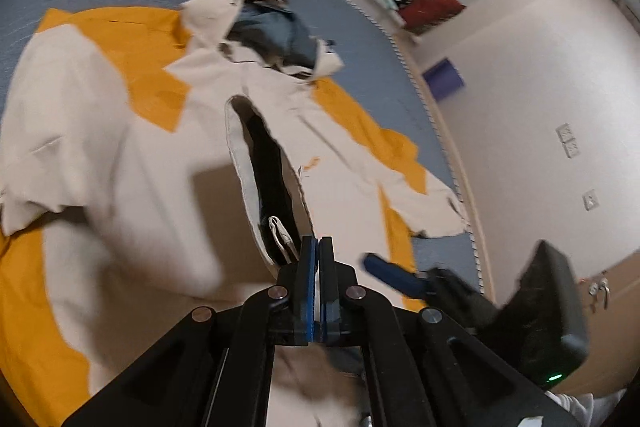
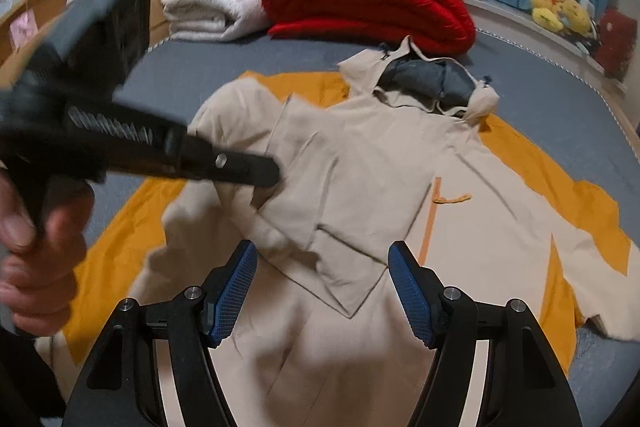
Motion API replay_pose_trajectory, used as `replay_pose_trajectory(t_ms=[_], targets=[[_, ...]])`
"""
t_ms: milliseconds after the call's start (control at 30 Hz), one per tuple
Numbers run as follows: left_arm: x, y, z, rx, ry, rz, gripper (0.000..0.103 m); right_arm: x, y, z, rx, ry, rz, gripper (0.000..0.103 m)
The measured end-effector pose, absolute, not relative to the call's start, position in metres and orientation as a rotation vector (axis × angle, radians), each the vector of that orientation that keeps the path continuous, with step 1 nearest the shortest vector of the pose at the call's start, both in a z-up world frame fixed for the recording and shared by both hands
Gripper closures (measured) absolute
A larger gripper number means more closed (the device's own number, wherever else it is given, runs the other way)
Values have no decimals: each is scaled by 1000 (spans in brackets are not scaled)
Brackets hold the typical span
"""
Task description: Fold large clothes
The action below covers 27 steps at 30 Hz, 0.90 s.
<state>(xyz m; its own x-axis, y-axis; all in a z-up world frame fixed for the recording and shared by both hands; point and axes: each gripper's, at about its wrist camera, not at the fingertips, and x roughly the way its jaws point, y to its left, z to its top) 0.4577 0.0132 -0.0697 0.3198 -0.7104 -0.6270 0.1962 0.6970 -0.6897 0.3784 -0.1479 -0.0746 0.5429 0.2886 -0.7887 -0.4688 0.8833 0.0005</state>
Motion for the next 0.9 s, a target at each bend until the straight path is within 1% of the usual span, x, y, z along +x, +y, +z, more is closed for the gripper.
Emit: replay_pose_trajectory(t_ms=[167,233,300,400,533,700,833,900], targets=[[458,5,-72,-557,1110,-670,103,387,-140,-84,-228,900,437,35],[459,2,-75,-555,1126,-672,103,390,-137,-87,-233,899,437,46],[462,4,-77,-574,1133,-670,103,393,-137,-91,-227,907,430,78],[463,16,-75,-595,1123,-658,103,396,-144,-90,-181,898,407,85],[465,41,-57,-613,1038,-640,102,403,-174,-69,-81,844,323,89],[470,84,-39,-561,925,-510,102,424,-251,-53,151,796,149,90],[475,107,-45,-461,942,-335,101,438,-306,-49,270,759,14,91],[480,103,-58,-315,1014,-235,100,445,-326,-53,289,762,-27,91]])
